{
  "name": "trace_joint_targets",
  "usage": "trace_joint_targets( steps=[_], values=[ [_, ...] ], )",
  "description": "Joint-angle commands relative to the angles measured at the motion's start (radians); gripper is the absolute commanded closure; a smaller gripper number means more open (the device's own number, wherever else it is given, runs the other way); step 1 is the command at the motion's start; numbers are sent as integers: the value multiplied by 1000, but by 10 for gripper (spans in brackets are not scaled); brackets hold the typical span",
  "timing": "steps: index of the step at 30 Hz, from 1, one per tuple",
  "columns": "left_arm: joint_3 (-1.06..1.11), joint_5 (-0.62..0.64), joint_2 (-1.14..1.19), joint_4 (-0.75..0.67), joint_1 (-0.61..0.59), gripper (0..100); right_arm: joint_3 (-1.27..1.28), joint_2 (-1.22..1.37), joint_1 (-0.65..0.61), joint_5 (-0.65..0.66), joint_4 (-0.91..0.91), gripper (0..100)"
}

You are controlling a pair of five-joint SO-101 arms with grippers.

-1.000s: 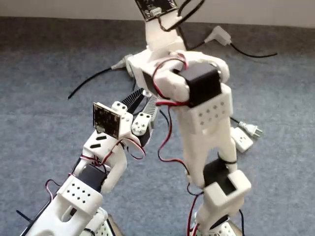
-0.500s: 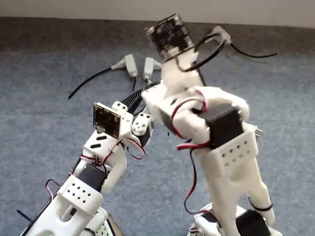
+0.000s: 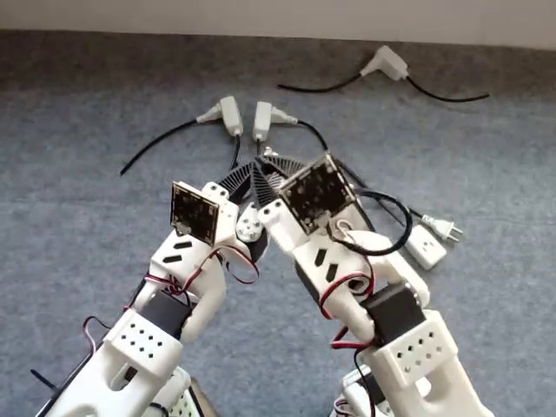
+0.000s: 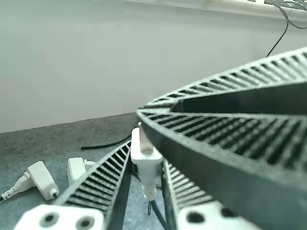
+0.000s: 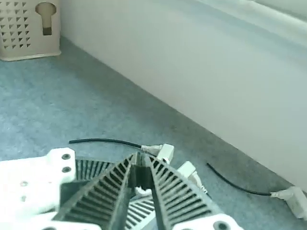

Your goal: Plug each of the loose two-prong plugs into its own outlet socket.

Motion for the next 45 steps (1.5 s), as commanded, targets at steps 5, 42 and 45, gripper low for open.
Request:
trace_joint_targets(
  steps=[5, 42, 45],
  values=[
    [-12, 9, -27, -26, 7, 994, 13, 97, 76, 25, -79, 991],
    [4, 9, -28, -26, 7, 994, -650, 433, 94, 32, 263, 991],
    [4, 9, -28, -26, 7, 994, -549, 433, 101, 32, 183, 991]
  ],
)
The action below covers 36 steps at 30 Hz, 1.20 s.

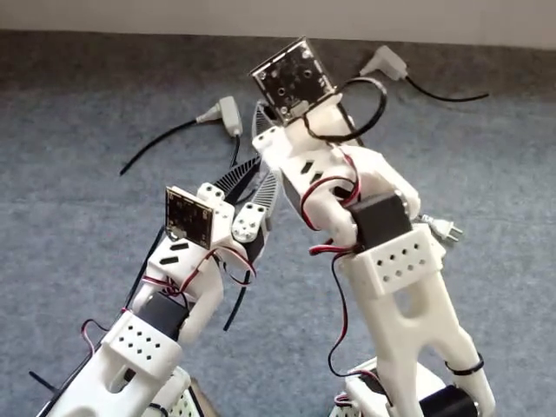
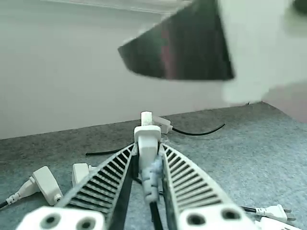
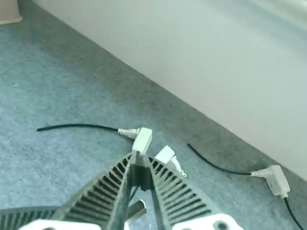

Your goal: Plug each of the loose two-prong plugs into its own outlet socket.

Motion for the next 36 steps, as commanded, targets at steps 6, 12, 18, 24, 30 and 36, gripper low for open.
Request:
trace_joint_targets(
  steps=[6, 12, 18, 24, 30, 36],
  values=[
    [-18, 6, -18, -25, 7, 994, 225, -30, 53, 6, -189, 991],
    [-18, 6, -18, -28, 7, 994, 309, -30, 119, 3, -234, 991],
    [-18, 6, -18, -28, 4, 994, 308, -31, 125, 3, -234, 991],
    [-18, 6, -19, -29, 2, 994, 361, -28, 145, 0, -259, 991],
    [-19, 6, -19, -29, 4, 994, 478, -30, 162, 0, -387, 991],
    [-19, 6, -19, -29, 5, 994, 412, -31, 163, 6, -381, 991]
  ],
)
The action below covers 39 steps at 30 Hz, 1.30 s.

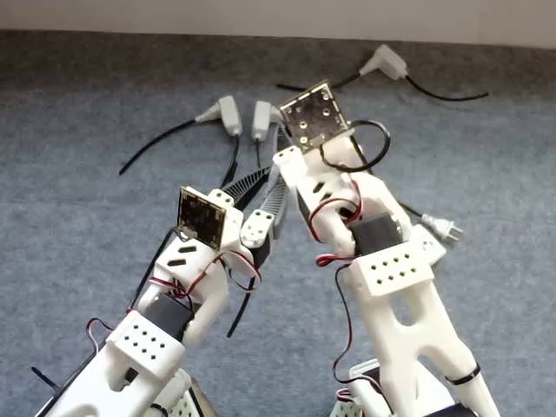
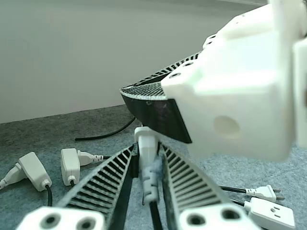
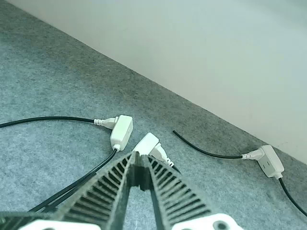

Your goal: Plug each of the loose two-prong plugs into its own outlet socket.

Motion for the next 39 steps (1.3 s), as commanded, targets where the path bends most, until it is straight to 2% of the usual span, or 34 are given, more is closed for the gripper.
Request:
trace_joint_targets(
  steps=[1, 7, 15, 19, 26, 29, 31, 34, 39],
  values=[
    [-28, 3, -24, -32, -1, 994, -59, 1, 44, 11, 19, 991],
    [-28, 3, -24, -32, -5, 994, -38, 4, 68, 11, 48, 991],
    [-28, 3, -24, -34, -5, 994, 85, 4, 116, 11, -64, 991],
    [-28, 3, -24, -34, -5, 994, 53, -4, 151, 12, -68, 991],
    [-28, 3, -24, -28, -5, 994, -317, 1, 157, 12, 177, 991],
    [-39, 0, -22, -6, -48, 994, -409, 1, 171, 12, 274, 991],
    [-97, 0, -13, 98, -107, 994, -409, 1, 197, 12, 318, 991],
    [-245, 0, -12, 362, -168, 994, -409, 1, 245, 3, 383, 991],
    [-469, -2, -12, 715, -185, 994, -407, -10, 312, 3, 507, 991]
  ],
)
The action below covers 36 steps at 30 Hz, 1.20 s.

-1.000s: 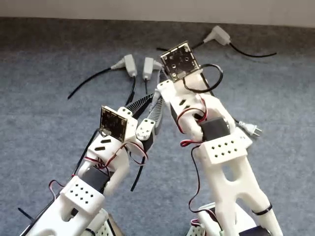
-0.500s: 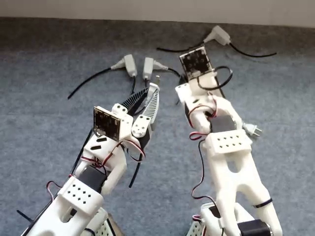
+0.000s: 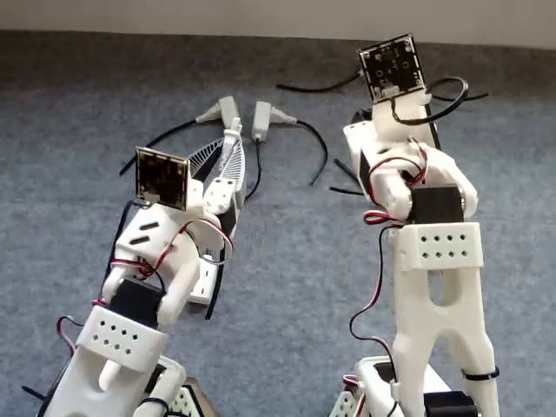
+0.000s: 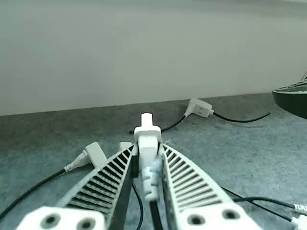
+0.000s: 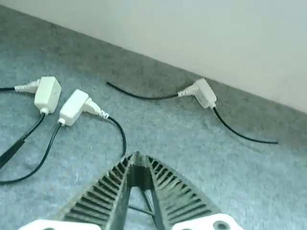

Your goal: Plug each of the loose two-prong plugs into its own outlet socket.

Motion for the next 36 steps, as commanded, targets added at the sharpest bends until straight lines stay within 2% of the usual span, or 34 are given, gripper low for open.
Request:
trace_joint_targets(
  steps=[1, 4, 7, 15, 20, 25, 28, 33, 36],
  values=[
    [-168, 3, -2, 235, -15, 994, -56, -31, 67, 0, 110, 991],
    [-211, -14, -2, 339, -16, 994, -56, -31, 104, 0, 200, 991],
    [-249, -114, 33, 463, -16, 994, -54, -30, 142, -2, 305, 991],
    [-533, -264, 417, 776, -16, 994, -42, -31, 243, -135, 521, 991],
    [-826, -459, 608, 1059, -15, 994, 119, -31, 292, -184, 533, 991],
    [-1046, -654, 763, 1316, -16, 994, 332, -31, 305, -184, 444, 991],
    [-1067, -743, 817, 1353, -36, 994, 449, -31, 305, -184, 383, 991],
    [-1064, -1060, 848, 1353, -111, 994, 641, -31, 305, -186, 292, 991],
    [-1047, -1194, 849, 1353, -137, 994, 739, -31, 306, -186, 214, 991]
  ],
)
